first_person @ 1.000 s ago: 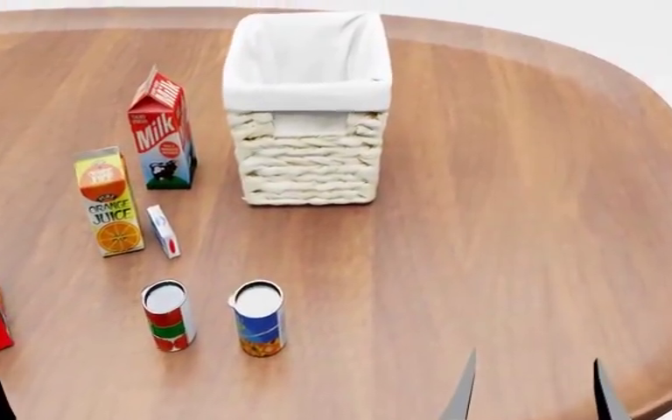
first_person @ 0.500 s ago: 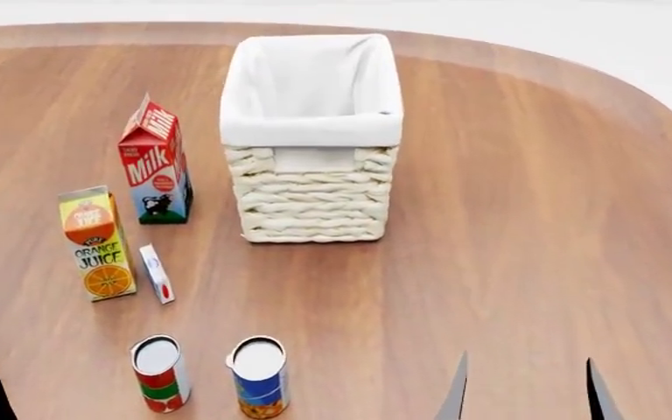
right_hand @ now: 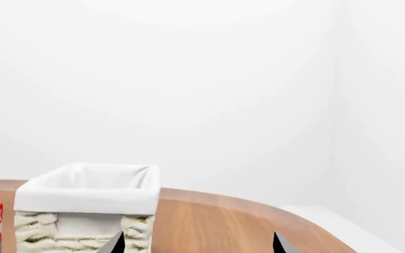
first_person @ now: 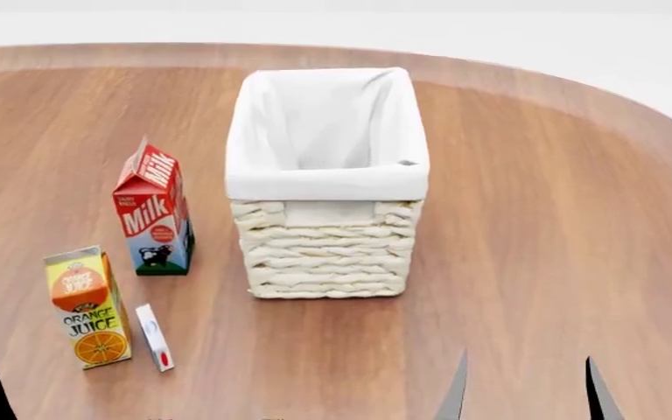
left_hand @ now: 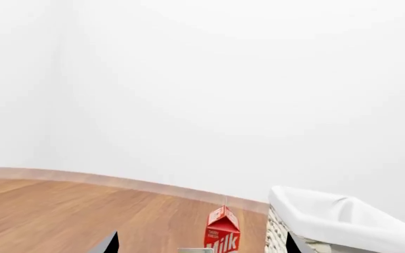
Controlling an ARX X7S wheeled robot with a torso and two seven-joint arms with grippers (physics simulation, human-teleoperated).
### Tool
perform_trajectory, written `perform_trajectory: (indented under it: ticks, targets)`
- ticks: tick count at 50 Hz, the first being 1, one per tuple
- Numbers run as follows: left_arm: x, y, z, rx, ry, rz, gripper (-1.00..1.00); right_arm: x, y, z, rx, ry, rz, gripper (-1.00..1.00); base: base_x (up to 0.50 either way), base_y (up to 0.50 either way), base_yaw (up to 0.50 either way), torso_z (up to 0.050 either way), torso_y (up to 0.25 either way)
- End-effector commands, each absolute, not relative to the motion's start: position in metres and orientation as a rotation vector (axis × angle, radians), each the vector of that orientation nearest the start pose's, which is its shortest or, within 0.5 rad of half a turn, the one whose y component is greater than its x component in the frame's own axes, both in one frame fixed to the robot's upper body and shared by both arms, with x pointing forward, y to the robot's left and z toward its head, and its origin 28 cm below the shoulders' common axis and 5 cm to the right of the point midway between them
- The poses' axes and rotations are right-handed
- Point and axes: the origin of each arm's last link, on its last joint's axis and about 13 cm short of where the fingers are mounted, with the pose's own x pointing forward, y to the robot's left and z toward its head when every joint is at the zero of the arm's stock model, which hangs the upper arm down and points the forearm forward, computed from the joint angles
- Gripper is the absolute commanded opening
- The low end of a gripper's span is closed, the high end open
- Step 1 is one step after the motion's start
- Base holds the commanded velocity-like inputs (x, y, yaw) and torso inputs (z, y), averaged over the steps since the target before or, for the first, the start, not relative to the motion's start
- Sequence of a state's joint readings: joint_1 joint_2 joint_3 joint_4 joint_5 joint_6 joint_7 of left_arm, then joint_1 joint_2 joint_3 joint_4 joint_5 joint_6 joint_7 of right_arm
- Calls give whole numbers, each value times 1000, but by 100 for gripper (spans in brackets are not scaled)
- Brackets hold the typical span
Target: Pick up the alphabet soup, and put it in the basket.
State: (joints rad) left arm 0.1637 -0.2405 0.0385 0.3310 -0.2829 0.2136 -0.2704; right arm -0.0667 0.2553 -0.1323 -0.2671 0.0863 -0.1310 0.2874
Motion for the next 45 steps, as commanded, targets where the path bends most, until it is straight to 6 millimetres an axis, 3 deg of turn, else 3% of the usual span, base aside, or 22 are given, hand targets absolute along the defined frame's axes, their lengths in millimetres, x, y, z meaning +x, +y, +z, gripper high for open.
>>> perform_trajectory:
  ticks: [1, 45]
  targets:
    - [177, 239, 69, -117, -348, 157, 100, 197, -119, 64, -88, -317, -96, 100, 328, 0, 0, 0, 0]
    - [176, 238, 71, -116, -352, 155, 100, 196, -116, 63, -84, -319, -72, 100, 251, -39, 0, 0, 0]
